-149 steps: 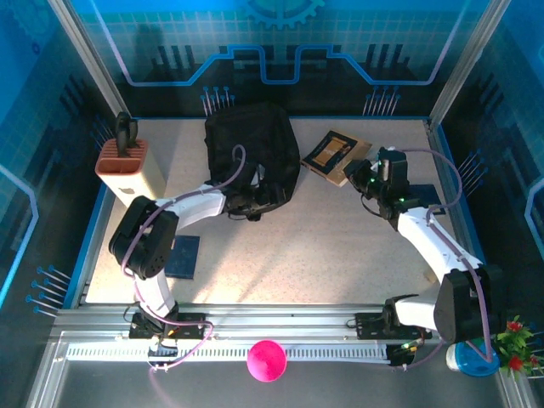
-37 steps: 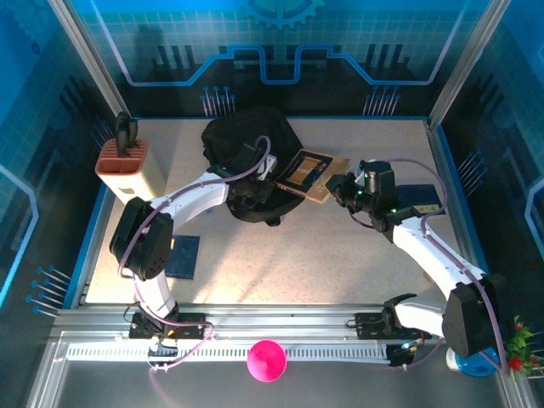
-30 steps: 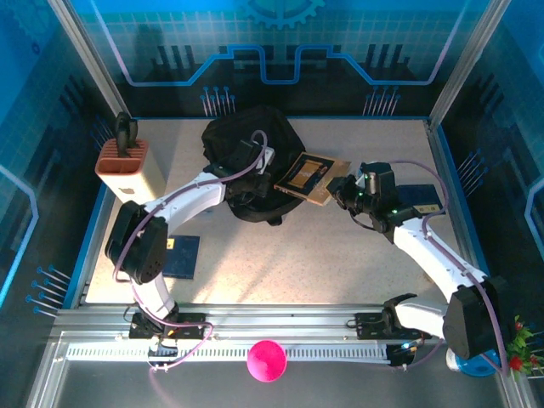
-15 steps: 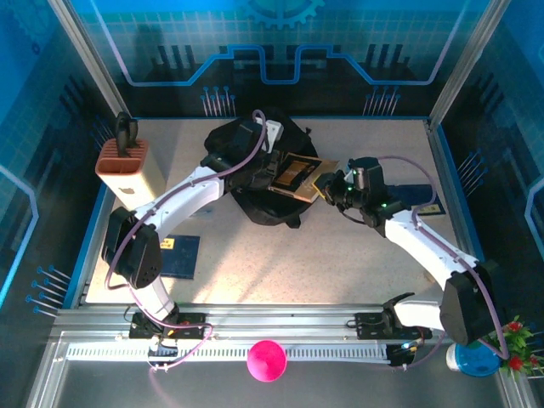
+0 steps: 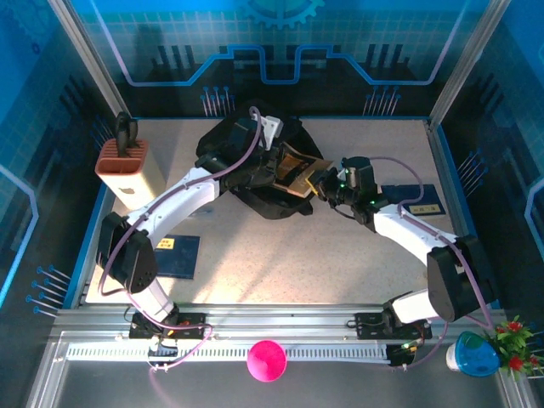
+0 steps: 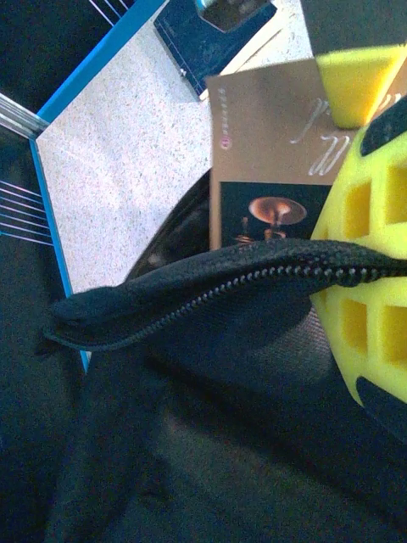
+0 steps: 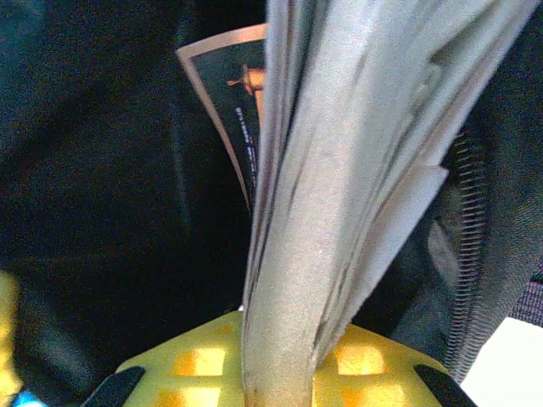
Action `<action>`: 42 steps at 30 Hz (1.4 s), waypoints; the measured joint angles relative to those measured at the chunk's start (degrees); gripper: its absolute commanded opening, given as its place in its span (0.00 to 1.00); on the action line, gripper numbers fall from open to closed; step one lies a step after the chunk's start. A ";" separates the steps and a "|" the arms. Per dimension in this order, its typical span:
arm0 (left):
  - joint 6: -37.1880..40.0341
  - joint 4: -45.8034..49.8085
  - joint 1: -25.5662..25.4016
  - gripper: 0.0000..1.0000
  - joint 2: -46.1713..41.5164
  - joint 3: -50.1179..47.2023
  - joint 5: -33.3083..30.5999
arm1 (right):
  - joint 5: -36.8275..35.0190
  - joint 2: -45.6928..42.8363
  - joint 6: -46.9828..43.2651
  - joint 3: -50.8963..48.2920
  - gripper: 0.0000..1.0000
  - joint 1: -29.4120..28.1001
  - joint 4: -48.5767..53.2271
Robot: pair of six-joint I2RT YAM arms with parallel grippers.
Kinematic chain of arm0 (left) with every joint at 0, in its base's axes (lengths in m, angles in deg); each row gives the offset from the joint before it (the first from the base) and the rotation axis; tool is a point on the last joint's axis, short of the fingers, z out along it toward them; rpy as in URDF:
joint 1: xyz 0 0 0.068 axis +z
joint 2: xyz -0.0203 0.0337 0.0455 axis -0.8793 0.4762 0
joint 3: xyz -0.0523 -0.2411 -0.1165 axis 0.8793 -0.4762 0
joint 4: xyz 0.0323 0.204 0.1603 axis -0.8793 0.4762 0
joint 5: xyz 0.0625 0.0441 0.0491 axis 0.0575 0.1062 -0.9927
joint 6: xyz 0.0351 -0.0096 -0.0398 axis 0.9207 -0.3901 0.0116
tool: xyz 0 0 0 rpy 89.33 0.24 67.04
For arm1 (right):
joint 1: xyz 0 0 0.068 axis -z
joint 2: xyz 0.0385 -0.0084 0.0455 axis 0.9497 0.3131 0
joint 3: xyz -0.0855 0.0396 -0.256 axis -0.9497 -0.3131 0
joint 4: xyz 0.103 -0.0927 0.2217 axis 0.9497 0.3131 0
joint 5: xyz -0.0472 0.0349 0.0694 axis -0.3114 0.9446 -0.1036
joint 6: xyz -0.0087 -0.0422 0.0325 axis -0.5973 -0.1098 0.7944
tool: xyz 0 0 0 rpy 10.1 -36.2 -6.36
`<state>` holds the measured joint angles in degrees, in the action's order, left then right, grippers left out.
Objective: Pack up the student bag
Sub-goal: Place the book in the student bag.
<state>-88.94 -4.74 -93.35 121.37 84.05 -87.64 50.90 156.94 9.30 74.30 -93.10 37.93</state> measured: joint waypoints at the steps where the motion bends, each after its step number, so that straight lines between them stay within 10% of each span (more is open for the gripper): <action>1: 0.00 0.00 -0.04 0.00 0.00 0.00 0.02 | -0.22 -0.07 -0.17 -0.79 0.12 0.00 0.68; 13: -1.16 0.02 -0.72 0.00 0.00 -0.02 1.46 | -3.96 -4.02 -1.42 -4.48 0.11 0.02 13.11; 28: -1.51 -0.57 -0.74 0.00 0.00 -0.02 6.45 | 1.60 2.05 3.39 -4.44 0.11 0.00 -17.88; 42: -3.06 -0.59 -0.74 0.00 0.00 -0.02 8.17 | -0.48 18.78 3.19 0.39 0.09 -2.29 -23.21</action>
<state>-92.00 -5.33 -94.09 121.37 84.02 -79.46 50.42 175.72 12.49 74.69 -95.39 14.71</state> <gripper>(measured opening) 0.077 0.159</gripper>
